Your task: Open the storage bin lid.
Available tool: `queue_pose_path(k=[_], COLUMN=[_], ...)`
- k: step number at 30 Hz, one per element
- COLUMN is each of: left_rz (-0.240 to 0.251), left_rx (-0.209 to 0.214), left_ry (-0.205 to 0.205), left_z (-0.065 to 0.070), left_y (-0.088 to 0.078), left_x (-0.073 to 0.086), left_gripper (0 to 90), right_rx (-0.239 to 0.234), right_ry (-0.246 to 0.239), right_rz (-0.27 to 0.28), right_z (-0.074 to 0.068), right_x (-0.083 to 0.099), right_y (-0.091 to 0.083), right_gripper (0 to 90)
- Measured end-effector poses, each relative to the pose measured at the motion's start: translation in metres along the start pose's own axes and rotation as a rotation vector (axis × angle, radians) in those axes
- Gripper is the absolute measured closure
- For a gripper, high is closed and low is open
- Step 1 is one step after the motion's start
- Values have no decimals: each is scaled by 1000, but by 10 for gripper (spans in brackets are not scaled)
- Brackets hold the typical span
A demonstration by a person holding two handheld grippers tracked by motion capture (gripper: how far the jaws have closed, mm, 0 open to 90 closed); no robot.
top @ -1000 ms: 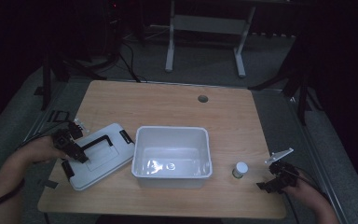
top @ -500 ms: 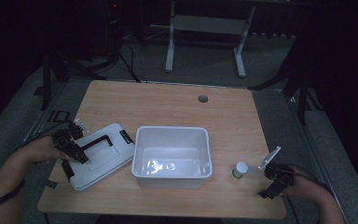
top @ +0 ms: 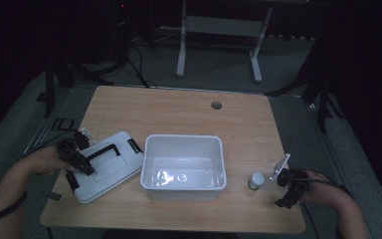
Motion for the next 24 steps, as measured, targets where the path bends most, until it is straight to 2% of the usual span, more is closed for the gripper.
queue_pose_path(k=[9, 24], left_rz=[-16, -23], left_rx=[-8, -17], left_ry=[6, 17], left_z=[2, 2], left_y=[-2, -3], left_x=[-2, -1], left_gripper=[392, 392], right_rx=[6, 6], right_ry=[-49, -103], right_rz=[20, 18], right_z=[3, 8], right_x=[-22, -60], right_y=[-11, -1], right_gripper=[212, 328])
Point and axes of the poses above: each handheld gripper's, and its own axes: y roughly forward along the jaws, x roughly out of its underside, z roughly to its right, the point moved 3 cm from there along y, roughly forward along the jaws, and after that the axes turned 5 degrees about x, right-handed, at the moved point
